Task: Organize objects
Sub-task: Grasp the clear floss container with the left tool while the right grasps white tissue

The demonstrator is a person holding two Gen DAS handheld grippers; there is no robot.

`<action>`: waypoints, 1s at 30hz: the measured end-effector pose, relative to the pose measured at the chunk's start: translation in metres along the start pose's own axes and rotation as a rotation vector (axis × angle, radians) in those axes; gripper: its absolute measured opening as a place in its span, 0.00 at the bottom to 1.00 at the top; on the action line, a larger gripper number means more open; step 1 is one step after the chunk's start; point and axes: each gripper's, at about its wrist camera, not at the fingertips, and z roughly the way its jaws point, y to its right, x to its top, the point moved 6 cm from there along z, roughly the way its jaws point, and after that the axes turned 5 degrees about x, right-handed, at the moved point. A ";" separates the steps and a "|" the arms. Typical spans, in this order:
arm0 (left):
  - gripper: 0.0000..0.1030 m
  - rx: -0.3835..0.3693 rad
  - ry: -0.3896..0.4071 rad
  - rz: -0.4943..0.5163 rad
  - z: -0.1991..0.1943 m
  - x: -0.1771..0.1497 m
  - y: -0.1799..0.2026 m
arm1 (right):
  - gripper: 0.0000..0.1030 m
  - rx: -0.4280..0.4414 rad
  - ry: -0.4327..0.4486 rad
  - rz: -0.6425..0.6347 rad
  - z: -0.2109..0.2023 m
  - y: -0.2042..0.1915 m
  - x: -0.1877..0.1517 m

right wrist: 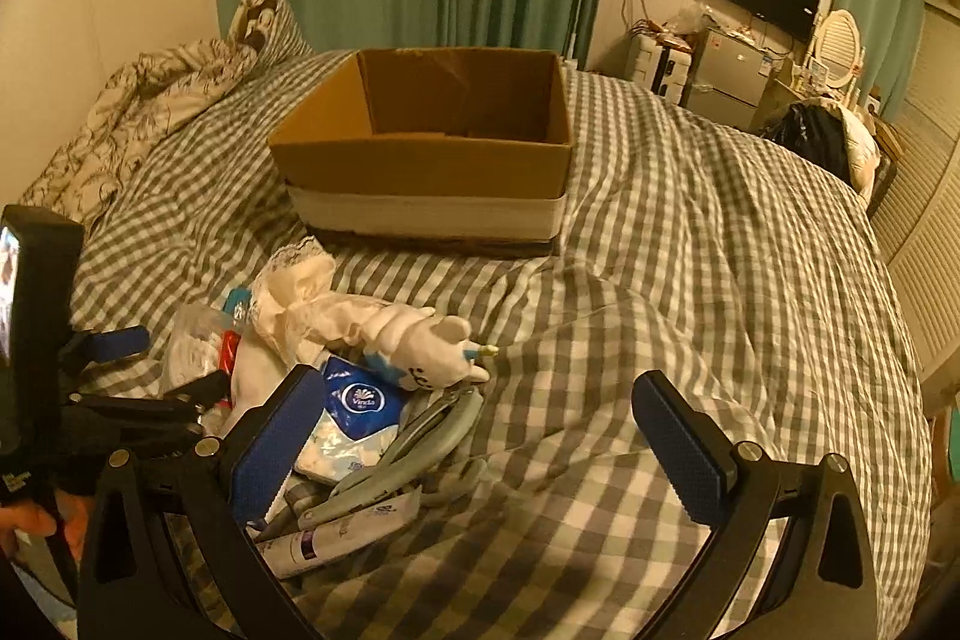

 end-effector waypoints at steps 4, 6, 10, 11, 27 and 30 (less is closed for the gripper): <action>0.64 -0.035 -0.008 -0.021 -0.003 0.004 -0.005 | 0.99 0.032 -0.013 -0.027 0.007 -0.013 0.006; 0.63 -0.049 0.012 -0.047 -0.014 0.008 -0.012 | 0.98 0.057 -0.015 -0.053 0.012 -0.025 0.012; 0.62 0.021 0.076 -0.061 -0.033 0.026 -0.039 | 0.95 0.118 -0.041 -0.083 0.033 -0.048 0.023; 0.62 0.033 0.084 -0.068 -0.035 0.029 -0.045 | 0.92 0.133 -0.059 -0.093 0.042 -0.054 0.025; 0.57 0.005 0.122 -0.069 -0.055 0.053 -0.053 | 0.10 0.206 -0.005 -0.079 0.022 -0.054 0.054; 0.56 -0.047 0.176 -0.052 -0.077 0.080 -0.040 | 0.10 0.200 0.078 -0.067 -0.009 -0.038 0.084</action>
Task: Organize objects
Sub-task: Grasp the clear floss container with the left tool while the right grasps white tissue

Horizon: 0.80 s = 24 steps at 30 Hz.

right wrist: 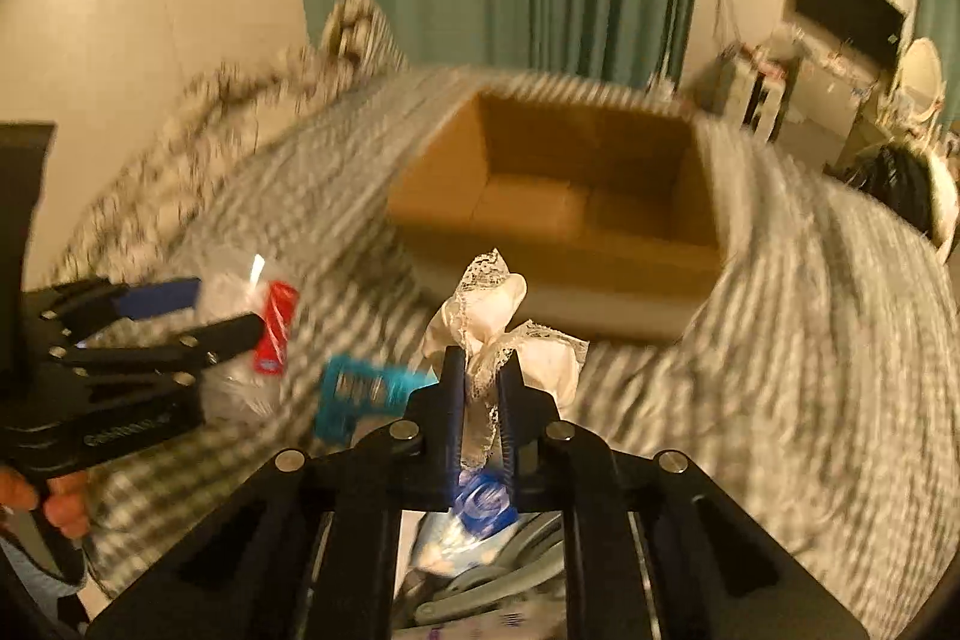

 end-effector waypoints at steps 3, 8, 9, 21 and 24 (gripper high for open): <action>0.56 -0.046 0.063 0.005 -0.016 0.039 0.016 | 0.10 -0.014 0.072 0.009 -0.024 0.015 0.033; 0.54 -0.071 0.172 0.055 -0.026 0.103 0.048 | 0.10 -0.042 0.135 0.020 -0.035 0.047 0.076; 0.54 -0.077 0.179 0.057 -0.023 0.112 0.052 | 0.10 -0.041 0.137 0.026 -0.033 0.052 0.082; 0.38 -0.093 0.124 0.094 0.086 0.149 0.083 | 0.10 -0.022 0.041 0.095 0.062 0.106 0.098; 0.38 -0.102 0.124 0.105 0.096 0.147 0.089 | 0.10 -0.024 0.033 0.101 0.072 0.112 0.089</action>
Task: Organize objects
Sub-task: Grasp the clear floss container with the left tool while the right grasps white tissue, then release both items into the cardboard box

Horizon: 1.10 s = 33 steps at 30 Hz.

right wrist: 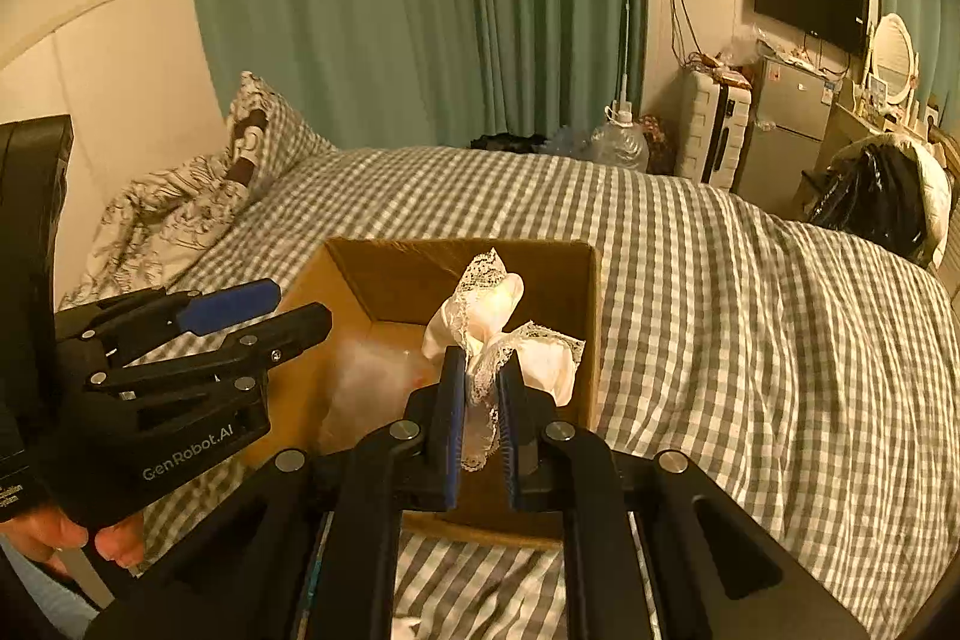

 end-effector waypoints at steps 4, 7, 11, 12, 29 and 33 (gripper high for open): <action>0.44 0.001 -0.025 0.004 0.003 -0.005 0.005 | 0.31 -0.016 -0.010 0.011 -0.001 0.006 -0.007; 0.62 0.006 -0.032 0.001 -0.009 -0.010 0.006 | 0.51 -0.039 0.003 0.005 -0.015 0.005 -0.008; 0.76 0.048 -0.014 0.003 -0.037 -0.015 0.001 | 0.58 -0.061 0.042 -0.002 -0.054 -0.002 -0.007; 0.79 0.057 -0.005 -0.004 -0.049 -0.017 -0.002 | 0.60 -0.062 0.052 -0.003 -0.064 -0.003 -0.007; 0.92 0.139 -0.070 -0.061 -0.124 -0.136 -0.004 | 0.75 -0.140 0.056 -0.062 -0.158 -0.041 -0.101; 0.93 0.136 -0.142 -0.055 -0.102 -0.175 0.001 | 0.75 -0.155 0.002 -0.049 -0.139 -0.043 -0.134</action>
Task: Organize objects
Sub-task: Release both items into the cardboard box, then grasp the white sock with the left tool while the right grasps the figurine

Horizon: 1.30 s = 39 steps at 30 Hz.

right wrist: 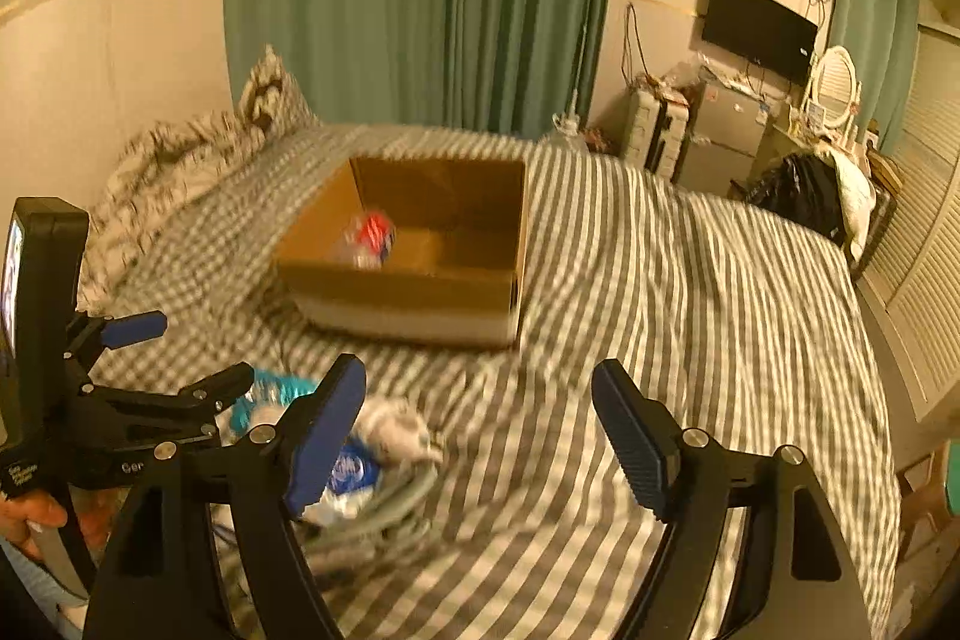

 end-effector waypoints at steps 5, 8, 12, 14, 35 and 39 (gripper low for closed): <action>0.90 0.011 -0.087 -0.016 0.032 -0.030 0.000 | 0.75 0.025 -0.079 0.014 0.027 -0.005 -0.031; 0.83 -0.022 -0.132 -0.008 0.046 -0.044 0.007 | 0.75 0.033 -0.116 0.027 0.040 -0.005 -0.041; 0.56 -0.112 -0.176 0.017 0.059 -0.054 0.023 | 0.75 0.055 -0.147 0.036 0.050 -0.005 -0.045; 0.44 -0.108 -0.176 0.023 0.057 -0.051 0.024 | 0.75 0.060 -0.167 0.033 0.056 -0.008 -0.048; 0.36 0.016 -0.067 -0.027 0.035 -0.006 -0.044 | 0.78 0.032 -0.423 -0.025 0.166 -0.040 -0.056; 0.36 0.025 -0.069 -0.031 0.036 -0.006 -0.047 | 0.75 0.019 -0.380 0.000 0.159 -0.034 -0.053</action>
